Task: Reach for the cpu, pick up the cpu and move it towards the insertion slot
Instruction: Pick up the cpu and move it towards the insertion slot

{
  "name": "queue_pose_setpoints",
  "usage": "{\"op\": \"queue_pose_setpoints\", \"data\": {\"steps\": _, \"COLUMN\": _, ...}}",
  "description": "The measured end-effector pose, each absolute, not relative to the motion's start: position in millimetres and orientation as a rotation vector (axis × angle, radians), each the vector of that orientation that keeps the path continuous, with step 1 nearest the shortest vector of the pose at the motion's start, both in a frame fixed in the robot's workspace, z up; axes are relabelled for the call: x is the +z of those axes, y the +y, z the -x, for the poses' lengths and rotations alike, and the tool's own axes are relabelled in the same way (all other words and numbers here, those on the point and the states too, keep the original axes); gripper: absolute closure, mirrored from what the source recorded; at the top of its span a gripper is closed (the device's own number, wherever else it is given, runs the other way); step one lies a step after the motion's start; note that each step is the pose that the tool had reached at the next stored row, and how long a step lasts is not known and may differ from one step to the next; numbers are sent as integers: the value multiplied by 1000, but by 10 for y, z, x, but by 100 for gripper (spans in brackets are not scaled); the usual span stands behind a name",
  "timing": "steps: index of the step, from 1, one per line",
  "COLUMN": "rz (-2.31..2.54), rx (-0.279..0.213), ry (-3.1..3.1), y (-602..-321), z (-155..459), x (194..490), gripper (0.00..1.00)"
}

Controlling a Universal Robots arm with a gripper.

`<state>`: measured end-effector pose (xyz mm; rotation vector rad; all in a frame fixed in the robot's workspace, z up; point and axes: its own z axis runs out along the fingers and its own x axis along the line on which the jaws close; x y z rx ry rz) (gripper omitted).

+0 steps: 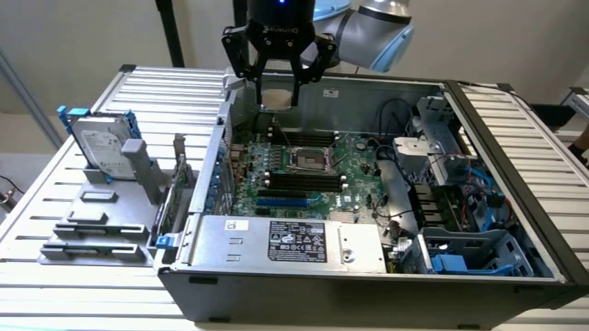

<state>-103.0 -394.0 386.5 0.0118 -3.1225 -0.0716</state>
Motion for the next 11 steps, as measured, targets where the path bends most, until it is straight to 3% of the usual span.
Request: {"op": "queue_pose_setpoints", "data": {"steps": 11, "rz": -12, "rx": -72, "ry": -3123, "y": -3691, "z": 692, "x": 3746, "gripper": 45}}
